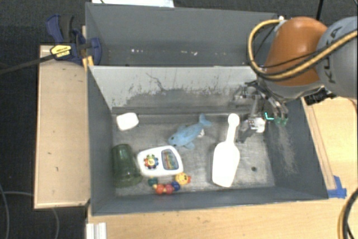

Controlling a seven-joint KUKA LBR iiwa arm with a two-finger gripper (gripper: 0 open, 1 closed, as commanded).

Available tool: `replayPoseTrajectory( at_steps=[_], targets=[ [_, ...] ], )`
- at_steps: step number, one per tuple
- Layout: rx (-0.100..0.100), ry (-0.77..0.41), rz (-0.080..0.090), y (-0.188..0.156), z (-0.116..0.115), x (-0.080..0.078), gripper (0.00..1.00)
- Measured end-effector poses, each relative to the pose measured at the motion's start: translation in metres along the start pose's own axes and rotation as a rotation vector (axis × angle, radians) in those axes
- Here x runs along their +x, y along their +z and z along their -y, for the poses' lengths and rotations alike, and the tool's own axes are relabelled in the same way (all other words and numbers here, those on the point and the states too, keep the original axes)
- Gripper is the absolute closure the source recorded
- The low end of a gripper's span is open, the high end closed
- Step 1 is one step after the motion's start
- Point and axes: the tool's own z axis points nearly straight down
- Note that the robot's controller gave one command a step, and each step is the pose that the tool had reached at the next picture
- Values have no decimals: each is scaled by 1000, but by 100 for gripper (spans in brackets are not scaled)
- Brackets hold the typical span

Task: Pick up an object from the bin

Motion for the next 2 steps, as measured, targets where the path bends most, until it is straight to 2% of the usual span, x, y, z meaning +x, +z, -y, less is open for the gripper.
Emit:
replayPoseTrajectory(
  at_steps=[1,2],
  targets=[
    [1,-1,8,-4,0,-2,0],
    [2,-302,12,36,-16,44,0]
  ],
)
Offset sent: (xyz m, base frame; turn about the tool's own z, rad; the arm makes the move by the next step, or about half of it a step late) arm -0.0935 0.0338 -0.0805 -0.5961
